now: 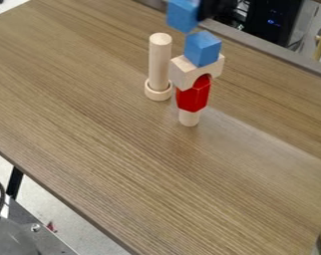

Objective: Move blue cube from the cylinder to the top of the tower

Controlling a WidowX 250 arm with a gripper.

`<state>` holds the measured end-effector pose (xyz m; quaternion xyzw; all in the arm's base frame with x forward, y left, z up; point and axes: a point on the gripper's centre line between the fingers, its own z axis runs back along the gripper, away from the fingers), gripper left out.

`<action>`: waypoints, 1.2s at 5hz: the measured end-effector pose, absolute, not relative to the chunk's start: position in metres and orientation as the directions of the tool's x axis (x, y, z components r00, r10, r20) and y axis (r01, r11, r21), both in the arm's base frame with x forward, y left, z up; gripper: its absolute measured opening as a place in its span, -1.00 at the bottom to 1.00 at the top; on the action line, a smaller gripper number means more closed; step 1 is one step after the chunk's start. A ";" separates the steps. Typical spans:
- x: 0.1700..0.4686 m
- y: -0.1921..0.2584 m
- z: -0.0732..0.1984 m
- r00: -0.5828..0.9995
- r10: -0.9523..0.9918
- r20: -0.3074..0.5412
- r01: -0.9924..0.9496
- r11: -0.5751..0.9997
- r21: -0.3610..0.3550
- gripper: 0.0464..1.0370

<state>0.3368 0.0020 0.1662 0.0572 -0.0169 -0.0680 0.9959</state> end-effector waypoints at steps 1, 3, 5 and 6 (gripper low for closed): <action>0.331 -0.020 0.167 0.980 -0.200 -0.012 0.199 0.967 0.157 0.05; 0.326 -0.041 0.166 0.966 -0.258 -0.027 0.259 0.950 0.176 0.05; 0.331 -0.022 0.163 0.979 -0.200 -0.048 0.204 0.973 0.105 0.05; 0.330 -0.014 0.163 0.982 -0.182 -0.056 0.187 0.979 0.085 0.05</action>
